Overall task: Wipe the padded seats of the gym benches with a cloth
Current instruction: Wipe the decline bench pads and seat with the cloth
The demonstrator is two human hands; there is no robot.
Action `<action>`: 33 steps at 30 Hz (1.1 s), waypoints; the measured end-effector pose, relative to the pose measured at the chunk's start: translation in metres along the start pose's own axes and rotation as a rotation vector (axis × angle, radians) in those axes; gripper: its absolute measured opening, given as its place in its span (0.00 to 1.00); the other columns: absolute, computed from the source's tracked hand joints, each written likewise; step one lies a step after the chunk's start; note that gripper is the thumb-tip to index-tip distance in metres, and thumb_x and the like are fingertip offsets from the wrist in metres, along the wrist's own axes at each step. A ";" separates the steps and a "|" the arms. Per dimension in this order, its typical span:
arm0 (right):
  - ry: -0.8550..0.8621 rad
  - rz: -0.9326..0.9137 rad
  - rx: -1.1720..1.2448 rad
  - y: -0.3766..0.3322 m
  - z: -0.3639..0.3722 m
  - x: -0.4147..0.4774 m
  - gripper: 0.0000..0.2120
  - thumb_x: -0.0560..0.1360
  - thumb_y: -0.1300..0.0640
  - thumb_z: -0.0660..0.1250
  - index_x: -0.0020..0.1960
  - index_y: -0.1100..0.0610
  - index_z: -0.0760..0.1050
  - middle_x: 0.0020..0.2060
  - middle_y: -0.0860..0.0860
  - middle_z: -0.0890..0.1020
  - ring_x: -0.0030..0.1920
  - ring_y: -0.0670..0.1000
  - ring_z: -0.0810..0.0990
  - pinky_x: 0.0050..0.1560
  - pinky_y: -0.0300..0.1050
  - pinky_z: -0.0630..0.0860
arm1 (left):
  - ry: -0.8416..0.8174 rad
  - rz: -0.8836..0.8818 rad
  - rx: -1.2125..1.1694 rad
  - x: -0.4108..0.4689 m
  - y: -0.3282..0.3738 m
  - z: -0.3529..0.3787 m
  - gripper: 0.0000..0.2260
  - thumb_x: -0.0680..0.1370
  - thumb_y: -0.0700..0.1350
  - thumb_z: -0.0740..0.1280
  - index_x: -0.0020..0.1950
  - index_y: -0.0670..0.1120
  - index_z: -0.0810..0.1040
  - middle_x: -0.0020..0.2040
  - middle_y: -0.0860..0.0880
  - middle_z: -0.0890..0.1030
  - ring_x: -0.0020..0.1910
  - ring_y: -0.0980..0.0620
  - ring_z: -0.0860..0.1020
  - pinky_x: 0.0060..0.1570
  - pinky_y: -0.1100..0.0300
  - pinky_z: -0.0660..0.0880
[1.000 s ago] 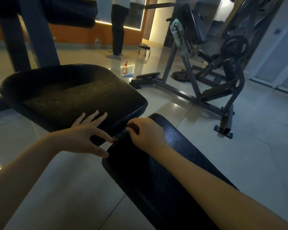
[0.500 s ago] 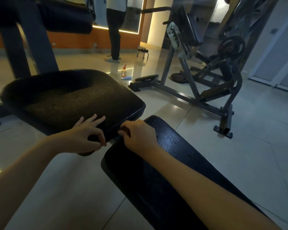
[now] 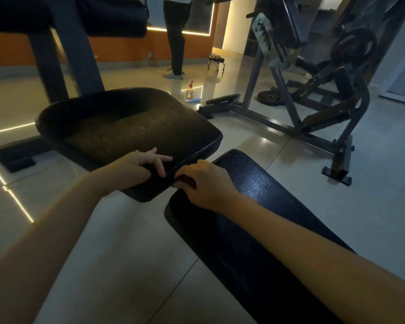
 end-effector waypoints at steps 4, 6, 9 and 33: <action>-0.031 -0.234 0.057 -0.037 0.001 -0.014 0.13 0.78 0.46 0.63 0.56 0.49 0.81 0.48 0.45 0.84 0.47 0.46 0.78 0.42 0.47 0.80 | 0.030 0.054 0.066 0.002 0.005 0.004 0.15 0.78 0.32 0.61 0.49 0.52 0.79 0.74 0.58 0.67 0.79 0.54 0.48 0.74 0.49 0.34; -0.075 -0.365 0.049 -0.052 0.003 -0.020 0.10 0.78 0.49 0.66 0.55 0.50 0.82 0.49 0.45 0.85 0.48 0.46 0.79 0.42 0.44 0.80 | 0.023 0.083 0.139 0.002 0.008 0.010 0.13 0.81 0.38 0.62 0.52 0.57 0.78 0.75 0.57 0.65 0.79 0.53 0.47 0.73 0.48 0.33; -0.183 -0.527 0.019 -0.068 0.006 -0.039 0.07 0.78 0.52 0.68 0.54 0.49 0.82 0.49 0.44 0.84 0.49 0.43 0.75 0.41 0.38 0.73 | 0.017 0.108 0.190 0.003 0.010 0.014 0.10 0.81 0.46 0.64 0.54 0.63 0.76 0.76 0.57 0.64 0.79 0.51 0.45 0.73 0.46 0.32; -0.281 -0.492 0.060 -0.046 -0.002 -0.152 0.07 0.80 0.49 0.67 0.52 0.49 0.83 0.47 0.42 0.83 0.43 0.42 0.70 0.34 0.40 0.70 | 0.199 0.484 0.622 -0.049 0.042 0.117 0.19 0.80 0.57 0.54 0.68 0.57 0.75 0.76 0.51 0.65 0.78 0.52 0.56 0.76 0.42 0.51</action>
Point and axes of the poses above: each hand's wrist, its own x-axis towards the middle knuckle, its own z-axis out of the palm, y = z × x, the point moved 9 cm from there along x, towards the middle knuckle
